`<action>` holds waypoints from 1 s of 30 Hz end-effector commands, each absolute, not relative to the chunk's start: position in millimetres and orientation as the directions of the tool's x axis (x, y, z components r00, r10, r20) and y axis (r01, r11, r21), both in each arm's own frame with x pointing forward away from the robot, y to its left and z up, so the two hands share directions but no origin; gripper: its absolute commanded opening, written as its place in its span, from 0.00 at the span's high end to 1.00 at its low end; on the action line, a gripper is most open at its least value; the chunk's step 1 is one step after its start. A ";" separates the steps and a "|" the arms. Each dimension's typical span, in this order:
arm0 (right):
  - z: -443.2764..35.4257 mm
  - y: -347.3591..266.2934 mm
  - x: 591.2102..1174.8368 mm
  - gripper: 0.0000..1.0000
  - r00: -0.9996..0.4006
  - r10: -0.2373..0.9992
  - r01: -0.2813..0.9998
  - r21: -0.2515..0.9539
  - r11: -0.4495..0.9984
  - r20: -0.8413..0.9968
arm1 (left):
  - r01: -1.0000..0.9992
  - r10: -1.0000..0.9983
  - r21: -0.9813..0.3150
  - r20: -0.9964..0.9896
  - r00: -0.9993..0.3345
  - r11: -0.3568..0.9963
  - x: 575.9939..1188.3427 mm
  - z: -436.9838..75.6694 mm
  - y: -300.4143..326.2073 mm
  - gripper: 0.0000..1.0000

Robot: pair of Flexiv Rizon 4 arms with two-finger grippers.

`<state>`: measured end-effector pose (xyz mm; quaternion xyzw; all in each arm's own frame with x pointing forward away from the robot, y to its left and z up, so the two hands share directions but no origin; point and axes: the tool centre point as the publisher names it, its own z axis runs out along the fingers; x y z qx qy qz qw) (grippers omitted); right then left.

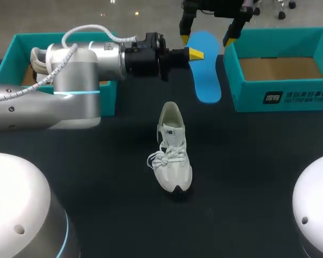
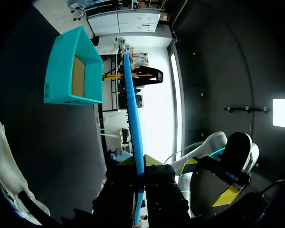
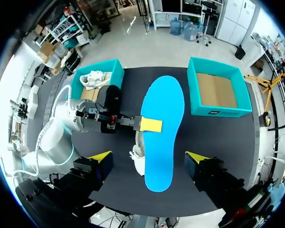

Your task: Take the shoe out of the shoebox, open the shoe tongue, remove and reinsert the insole, then place the shoe into the shoebox

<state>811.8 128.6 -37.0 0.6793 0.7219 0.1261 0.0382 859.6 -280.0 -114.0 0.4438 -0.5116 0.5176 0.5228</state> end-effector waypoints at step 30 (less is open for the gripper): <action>-44.1 132.4 824.4 0.00 0.021 0.998 0.986 0.169 -0.011 -0.055 | -0.994 0.055 -0.077 0.996 -0.073 0.075 850.6 -110.6 -272.9 1.00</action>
